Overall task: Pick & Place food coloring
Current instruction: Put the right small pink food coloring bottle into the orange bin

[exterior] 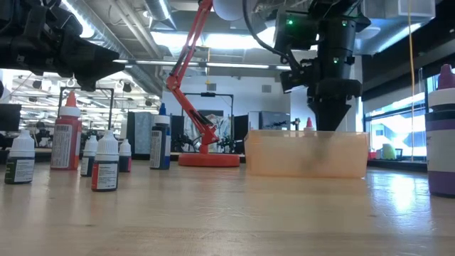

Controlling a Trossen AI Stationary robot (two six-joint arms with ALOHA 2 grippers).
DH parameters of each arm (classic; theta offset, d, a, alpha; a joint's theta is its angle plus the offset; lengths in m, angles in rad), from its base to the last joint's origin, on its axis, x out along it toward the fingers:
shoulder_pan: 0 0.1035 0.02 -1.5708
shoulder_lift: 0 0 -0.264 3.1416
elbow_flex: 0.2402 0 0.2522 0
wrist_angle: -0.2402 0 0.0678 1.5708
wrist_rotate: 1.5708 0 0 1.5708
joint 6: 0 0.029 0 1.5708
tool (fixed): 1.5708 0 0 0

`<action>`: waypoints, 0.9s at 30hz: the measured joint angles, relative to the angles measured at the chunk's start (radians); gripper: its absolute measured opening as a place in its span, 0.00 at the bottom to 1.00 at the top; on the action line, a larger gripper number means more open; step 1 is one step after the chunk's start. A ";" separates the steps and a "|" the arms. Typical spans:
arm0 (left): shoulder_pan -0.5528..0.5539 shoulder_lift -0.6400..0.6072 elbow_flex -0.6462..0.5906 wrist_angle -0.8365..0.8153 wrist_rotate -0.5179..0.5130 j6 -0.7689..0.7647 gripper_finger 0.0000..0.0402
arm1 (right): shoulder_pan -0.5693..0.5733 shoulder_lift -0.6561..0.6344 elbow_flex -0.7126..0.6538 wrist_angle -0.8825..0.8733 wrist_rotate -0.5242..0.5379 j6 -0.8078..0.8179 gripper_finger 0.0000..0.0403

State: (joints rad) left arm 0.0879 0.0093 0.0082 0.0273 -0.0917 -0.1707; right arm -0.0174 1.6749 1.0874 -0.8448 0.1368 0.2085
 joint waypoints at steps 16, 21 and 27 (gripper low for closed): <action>0.000 0.000 0.000 0.000 0.000 0.000 0.41 | 0.001 0.000 -0.052 0.030 -0.008 0.030 0.17; 0.000 0.000 0.000 0.000 0.000 0.000 0.40 | 0.002 0.000 -0.075 0.047 -0.007 0.048 0.20; 0.000 0.000 0.000 0.000 0.000 0.000 0.41 | 0.002 0.000 -0.080 0.044 -0.008 0.049 0.24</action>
State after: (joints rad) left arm 0.0879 0.0090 0.0085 0.0273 -0.0921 -0.1707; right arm -0.0154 1.6749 1.0069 -0.8003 0.1292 0.2576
